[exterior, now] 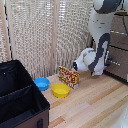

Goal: Move your gripper towards the bottom drawer handle. Grasp the handle gently with your gripper. Apply gentle outward force to slide the bottom drawer open.

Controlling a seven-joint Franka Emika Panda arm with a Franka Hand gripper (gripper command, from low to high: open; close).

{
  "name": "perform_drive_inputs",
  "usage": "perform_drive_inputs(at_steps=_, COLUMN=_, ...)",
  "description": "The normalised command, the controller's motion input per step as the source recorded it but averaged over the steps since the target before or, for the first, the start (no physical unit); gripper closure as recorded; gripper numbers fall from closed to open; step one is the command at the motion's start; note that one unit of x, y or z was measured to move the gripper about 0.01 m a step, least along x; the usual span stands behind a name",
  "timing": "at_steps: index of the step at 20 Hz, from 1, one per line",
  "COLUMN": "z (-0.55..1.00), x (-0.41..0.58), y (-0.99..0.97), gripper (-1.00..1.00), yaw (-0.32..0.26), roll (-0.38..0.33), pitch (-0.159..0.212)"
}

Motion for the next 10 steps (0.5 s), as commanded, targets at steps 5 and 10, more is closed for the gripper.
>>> perform_drive_inputs(at_steps=5, z=-0.03, x=0.312, y=0.74, gripper=1.00, yaw=0.069, roll=0.000, pitch=0.005)
perform_drive_inputs(at_steps=10, z=-0.16, x=0.369, y=0.91, gripper=1.00, yaw=0.057, roll=0.000, pitch=0.001)
